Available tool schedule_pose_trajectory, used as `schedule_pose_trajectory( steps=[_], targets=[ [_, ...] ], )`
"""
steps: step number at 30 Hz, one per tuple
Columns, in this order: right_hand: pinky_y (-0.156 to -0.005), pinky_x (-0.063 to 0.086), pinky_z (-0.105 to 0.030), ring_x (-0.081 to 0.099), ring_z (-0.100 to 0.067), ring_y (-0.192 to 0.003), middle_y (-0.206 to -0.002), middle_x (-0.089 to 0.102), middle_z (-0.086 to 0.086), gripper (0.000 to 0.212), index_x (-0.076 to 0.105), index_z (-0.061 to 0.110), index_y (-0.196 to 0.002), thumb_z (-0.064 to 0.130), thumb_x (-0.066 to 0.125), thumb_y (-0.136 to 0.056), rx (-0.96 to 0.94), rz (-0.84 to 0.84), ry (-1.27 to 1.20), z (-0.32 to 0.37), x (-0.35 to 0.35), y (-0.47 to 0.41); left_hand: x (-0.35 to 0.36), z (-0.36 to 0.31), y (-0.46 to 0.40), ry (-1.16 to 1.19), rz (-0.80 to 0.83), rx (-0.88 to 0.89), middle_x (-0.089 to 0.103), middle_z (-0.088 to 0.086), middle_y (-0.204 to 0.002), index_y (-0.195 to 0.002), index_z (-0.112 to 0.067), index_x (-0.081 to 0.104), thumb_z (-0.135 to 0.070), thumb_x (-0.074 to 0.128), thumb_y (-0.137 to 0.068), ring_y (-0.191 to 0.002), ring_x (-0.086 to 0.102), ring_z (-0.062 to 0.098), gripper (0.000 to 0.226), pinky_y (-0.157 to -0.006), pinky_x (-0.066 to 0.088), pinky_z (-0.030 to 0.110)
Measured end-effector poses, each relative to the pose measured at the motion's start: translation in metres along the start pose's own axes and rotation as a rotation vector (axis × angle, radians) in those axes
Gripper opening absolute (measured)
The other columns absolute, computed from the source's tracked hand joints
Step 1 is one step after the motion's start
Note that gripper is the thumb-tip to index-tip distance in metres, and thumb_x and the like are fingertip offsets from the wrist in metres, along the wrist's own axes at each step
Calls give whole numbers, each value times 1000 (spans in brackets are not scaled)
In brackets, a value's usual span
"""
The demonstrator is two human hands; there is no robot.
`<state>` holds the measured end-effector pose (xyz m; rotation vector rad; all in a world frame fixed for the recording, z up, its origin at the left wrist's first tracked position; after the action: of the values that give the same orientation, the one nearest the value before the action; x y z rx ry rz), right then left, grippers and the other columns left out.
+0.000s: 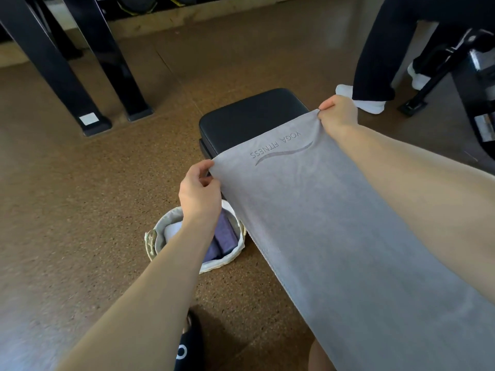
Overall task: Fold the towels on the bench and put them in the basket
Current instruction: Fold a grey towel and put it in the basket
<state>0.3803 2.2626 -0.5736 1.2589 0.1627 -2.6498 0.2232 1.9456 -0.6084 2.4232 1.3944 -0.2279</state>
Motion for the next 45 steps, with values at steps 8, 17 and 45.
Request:
schedule_pose_trajectory(
  steps=[8,17,45],
  targets=[
    [-77,41,-33,61,-32,-113,-124,65,-12,30,62,9,-127,19,41,-108,-70,24,250,-4,-1,7,24,2,6,-121,200,-26,61,2,-139,-146,-33,48,-18,38,-96,-127,58,27,53,-107,48,48],
    [-114,32,-48,41,-38,-142,-156,41,-19,69,35,13,-156,56,11,-107,63,424,339,-33,-10,43,27,7,25,-259,338,-242,57,13,-141,-158,-26,25,-15,43,-89,-122,57,35,72,-97,50,46],
    [-89,46,-38,58,-30,-117,-132,59,-9,42,51,14,-137,38,49,-103,303,169,51,-289,-241,349,78,33,436,-1041,1056,1850,56,7,-116,-114,-14,49,-52,54,-91,-103,56,27,45,-88,50,39]
  ],
)
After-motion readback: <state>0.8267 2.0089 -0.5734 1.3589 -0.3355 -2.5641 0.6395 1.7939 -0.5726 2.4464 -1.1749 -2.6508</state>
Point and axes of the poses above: each hand's wrist, its own y-axis away from the middle knuckle, its own x-axis out of the palm, z = x × y, the point moved 4 cm from there along -y, towards the middle knuckle
